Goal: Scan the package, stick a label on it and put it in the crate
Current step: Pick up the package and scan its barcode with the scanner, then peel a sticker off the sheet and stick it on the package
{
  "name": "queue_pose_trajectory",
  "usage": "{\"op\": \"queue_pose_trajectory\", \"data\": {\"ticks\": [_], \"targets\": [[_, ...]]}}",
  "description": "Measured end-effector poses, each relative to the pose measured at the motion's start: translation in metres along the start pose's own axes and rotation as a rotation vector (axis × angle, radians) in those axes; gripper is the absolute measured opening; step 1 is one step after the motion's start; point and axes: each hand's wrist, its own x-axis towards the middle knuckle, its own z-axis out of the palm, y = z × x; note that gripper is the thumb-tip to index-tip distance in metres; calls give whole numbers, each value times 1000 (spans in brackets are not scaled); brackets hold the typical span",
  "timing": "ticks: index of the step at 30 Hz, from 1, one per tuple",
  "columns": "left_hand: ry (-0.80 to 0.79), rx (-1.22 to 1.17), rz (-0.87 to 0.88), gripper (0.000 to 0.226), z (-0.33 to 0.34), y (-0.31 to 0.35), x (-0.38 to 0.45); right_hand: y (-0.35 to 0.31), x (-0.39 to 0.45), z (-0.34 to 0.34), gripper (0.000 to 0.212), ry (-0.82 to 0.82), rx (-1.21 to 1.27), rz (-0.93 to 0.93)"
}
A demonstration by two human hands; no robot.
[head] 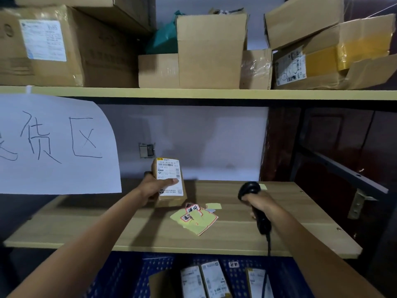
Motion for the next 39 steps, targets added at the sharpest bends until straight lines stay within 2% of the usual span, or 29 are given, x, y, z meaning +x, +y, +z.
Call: {"op": "queue_pose_trajectory", "data": {"ticks": [3, 6, 9, 12, 16, 19, 20, 22, 23, 24, 25, 26, 27, 29, 30, 33, 36, 39], "targets": [[-27, -19, -38, 27, -5, -8, 0, 13, 8, -3, 44, -17, 7, 67], [-45, -29, -66, 10, -4, -15, -1, 18, 12, 1, 45, 11, -30, 57], [-35, -23, -96, 15, -1, -24, 0, 19, 13, 3, 55, 51, -86, 40], [-25, 9, -128, 16, 0, -30, -2, 13, 9, -1, 63, 5, -71, 86], [-31, 24, -138, 28, 1, -32, -5, 13, 6, -11, 63, -34, -82, 117], [-27, 26, -146, 36, 1, -30, -8, 16, 5, -17, 59, -65, -2, 130], [-28, 26, -148, 36, 0, -29, -9, 15, 5, -16, 64, -17, 0, 120], [-25, 33, -154, 34, -1, -28, -10, 17, 10, -12, 87, 282, -159, 44], [-23, 29, -155, 32, -2, -27, -11, 17, 13, -9, 87, 437, -276, -59], [-24, 25, -151, 28, -2, -27, -11, 14, 13, -4, 76, 542, -385, -221], [-23, 22, -151, 23, -2, -27, -12, 6, 8, 2, 59, 571, -470, -389], [-23, 21, -151, 18, -2, -27, -13, -5, 2, 11, 42, 512, -518, -522], [-28, 16, -150, 15, -1, -27, -14, -17, -4, 22, 31, 373, -556, -584], [-34, 5, -157, 12, 2, -26, -18, -32, -9, 49, 20, 44, -621, -537], [-32, 3, -164, 15, 3, -26, -19, -35, -8, 64, 13, -53, -640, -498], [-26, -10, -168, 22, 2, -27, -20, -38, 2, 101, 11, -134, -643, -452], [-55, -20, -164, 20, -1, -27, -20, -37, 5, 120, 23, -181, -668, -454], [-70, -14, -189, 18, -4, -27, -22, -34, 8, 129, 11, -129, -667, -464]]}}
